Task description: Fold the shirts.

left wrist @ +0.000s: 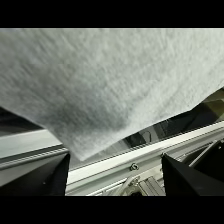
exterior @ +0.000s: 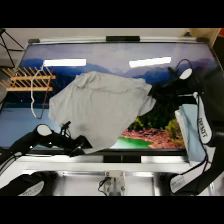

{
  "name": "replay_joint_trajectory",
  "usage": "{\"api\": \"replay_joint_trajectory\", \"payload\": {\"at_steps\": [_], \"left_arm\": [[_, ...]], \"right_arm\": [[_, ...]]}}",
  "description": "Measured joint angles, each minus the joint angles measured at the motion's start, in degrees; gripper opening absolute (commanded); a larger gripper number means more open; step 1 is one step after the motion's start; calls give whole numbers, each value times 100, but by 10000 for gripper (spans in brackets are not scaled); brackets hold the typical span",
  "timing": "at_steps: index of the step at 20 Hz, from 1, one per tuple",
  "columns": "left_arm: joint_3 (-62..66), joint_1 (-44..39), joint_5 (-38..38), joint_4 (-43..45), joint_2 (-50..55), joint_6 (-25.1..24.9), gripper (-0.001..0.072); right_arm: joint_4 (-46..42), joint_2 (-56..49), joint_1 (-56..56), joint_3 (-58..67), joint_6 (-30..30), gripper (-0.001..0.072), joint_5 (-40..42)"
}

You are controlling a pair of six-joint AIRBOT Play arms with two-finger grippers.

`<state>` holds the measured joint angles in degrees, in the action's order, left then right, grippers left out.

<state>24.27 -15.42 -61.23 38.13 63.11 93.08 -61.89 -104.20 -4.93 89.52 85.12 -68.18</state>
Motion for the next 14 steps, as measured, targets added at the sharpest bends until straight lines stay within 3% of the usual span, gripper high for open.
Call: {"api": "replay_joint_trajectory", "payload": {"at_steps": [2, 3, 4, 5, 6, 7, 8, 12, 13, 14], "left_arm": [[-9, -68, 232, -33, 4, 85, 645], [-11, -120, 385, -46, 7, 140, 536], [-11, -179, 553, -55, 7, 214, 355], [-11, -247, 691, -59, 7, 240, 323], [-11, -323, 822, -61, 7, 280, 243], [-11, -391, 929, -63, 7, 321, 91], [-11, -446, 1027, -63, 7, 323, 33], [-7, -551, 1217, -59, -17, 199, 29], [13, -564, 1244, -35, -50, 125, 29], [48, -570, 1266, 31, -101, 63, 30]], "right_arm": [[4, -20, 72, 0, -35, 667, 160], [2, -24, 98, 0, -42, 667, 223], [-2, -28, 114, 0, -48, 667, 315], [-42, -31, 125, 0, -50, 667, 398], [-79, -39, 136, 0, -50, 667, 511], [-114, -52, 153, 0, -52, 667, 623], [-120, -79, 181, 2, -48, 667, 745], [-149, -326, 313, 0, 120, 665, 1191], [-140, -387, 334, 4, 153, 621, 1287], [-120, -444, 354, 7, 179, 468, 1384]]}}
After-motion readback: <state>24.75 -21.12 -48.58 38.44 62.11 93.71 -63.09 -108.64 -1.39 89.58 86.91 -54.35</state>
